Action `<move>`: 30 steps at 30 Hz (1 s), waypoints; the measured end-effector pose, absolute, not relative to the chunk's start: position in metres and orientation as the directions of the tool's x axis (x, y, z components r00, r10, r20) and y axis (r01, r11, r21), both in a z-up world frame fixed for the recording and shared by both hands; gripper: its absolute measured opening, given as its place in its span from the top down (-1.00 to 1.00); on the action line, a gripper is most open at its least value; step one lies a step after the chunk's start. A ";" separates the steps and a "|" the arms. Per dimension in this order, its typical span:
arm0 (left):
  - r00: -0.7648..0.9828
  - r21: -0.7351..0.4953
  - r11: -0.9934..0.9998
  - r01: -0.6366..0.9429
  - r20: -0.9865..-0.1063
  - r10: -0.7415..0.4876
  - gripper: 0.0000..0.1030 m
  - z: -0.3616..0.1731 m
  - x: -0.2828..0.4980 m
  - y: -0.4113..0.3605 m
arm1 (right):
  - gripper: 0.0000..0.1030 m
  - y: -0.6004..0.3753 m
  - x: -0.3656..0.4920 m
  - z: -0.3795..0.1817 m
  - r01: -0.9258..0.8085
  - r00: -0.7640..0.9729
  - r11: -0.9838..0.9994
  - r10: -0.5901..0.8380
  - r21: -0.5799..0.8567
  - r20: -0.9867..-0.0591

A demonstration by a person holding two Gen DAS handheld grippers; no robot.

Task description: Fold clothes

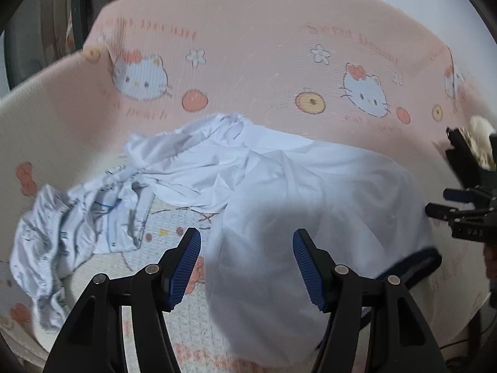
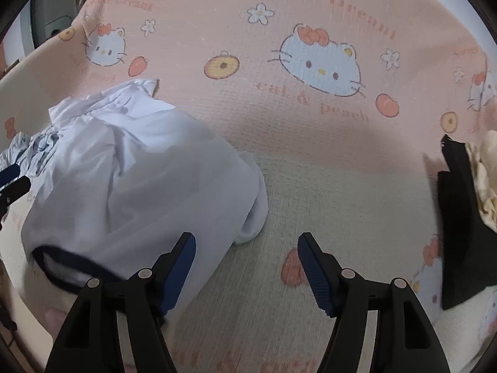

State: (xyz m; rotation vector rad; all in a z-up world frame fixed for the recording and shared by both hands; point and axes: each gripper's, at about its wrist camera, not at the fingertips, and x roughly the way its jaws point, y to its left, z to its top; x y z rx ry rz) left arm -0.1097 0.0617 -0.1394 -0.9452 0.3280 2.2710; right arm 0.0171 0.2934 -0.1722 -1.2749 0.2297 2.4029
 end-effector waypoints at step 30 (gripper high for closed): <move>-0.181 -0.406 -0.743 -0.532 -0.803 0.568 -0.15 -0.203 -0.197 0.088 | -0.32 0.332 -0.081 -0.182 -0.266 -0.480 -0.953 0.003 0.143 -0.877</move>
